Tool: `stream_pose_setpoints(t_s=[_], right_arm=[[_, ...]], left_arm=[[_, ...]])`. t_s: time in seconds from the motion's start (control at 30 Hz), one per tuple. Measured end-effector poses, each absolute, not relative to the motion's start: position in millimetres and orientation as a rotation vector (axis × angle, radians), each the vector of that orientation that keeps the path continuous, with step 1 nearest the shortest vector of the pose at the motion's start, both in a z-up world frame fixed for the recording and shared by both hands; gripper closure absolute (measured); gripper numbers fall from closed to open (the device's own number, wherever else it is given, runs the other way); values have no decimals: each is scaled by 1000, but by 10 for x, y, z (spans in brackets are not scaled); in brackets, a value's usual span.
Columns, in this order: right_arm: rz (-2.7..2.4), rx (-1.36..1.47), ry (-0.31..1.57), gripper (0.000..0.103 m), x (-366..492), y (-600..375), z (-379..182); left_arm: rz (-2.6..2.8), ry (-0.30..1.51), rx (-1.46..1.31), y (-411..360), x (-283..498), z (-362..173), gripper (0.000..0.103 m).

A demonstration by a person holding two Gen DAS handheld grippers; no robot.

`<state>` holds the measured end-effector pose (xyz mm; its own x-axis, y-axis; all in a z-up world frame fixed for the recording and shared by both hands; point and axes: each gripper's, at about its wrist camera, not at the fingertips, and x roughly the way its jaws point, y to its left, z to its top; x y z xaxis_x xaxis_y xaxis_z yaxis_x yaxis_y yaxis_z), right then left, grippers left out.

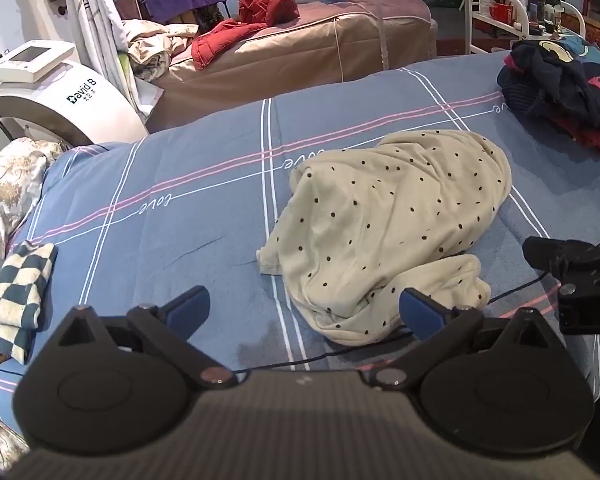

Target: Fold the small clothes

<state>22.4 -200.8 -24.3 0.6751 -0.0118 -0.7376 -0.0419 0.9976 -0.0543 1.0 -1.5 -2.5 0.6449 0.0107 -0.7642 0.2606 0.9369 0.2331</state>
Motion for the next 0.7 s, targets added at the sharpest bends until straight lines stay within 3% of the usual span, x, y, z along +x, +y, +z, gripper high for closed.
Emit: stream_pose_setpoints(t_s=[0.7], right_arm=[[25,-83,848,0,227,-1930,-308]], left_arm=[[-142,888,279,99,13,-83,0]])
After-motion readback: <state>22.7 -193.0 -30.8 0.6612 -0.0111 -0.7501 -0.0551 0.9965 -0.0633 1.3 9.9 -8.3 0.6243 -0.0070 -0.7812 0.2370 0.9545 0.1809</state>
